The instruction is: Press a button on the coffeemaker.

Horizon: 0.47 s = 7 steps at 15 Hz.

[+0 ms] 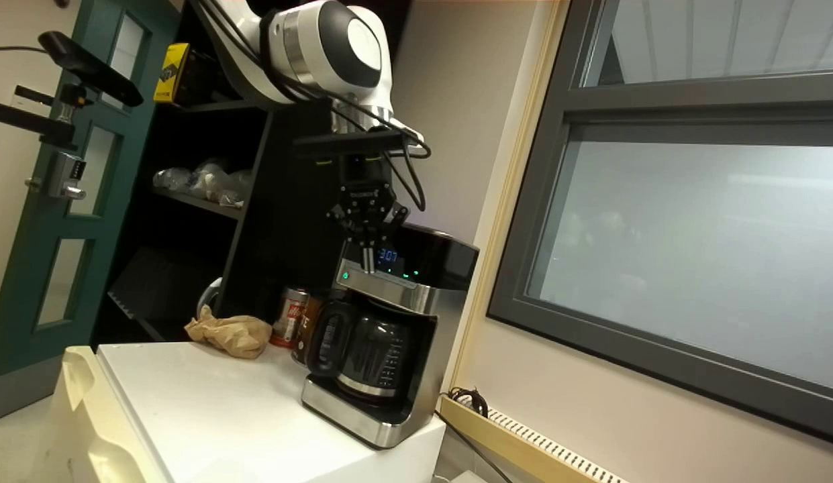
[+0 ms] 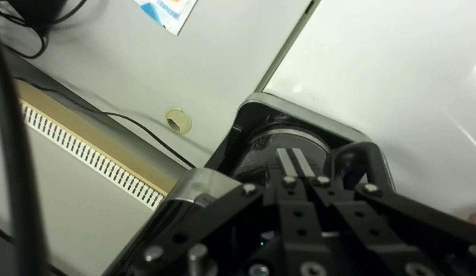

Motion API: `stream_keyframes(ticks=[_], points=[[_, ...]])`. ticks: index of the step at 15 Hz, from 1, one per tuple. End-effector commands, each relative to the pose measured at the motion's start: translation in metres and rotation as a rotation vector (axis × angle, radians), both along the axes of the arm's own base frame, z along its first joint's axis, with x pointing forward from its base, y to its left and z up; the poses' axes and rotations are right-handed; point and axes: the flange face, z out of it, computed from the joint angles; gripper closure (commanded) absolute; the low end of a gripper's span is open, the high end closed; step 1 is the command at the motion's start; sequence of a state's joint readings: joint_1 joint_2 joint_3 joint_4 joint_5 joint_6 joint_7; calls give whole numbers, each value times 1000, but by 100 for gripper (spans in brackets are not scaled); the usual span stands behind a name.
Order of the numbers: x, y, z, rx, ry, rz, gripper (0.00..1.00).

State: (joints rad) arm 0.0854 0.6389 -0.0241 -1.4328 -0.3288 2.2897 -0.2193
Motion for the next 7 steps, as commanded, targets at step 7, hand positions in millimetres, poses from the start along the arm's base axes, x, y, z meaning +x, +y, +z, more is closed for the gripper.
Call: stream_keyframes(ticks=[7], points=[[-95, -19, 40, -119, 17, 59, 100]])
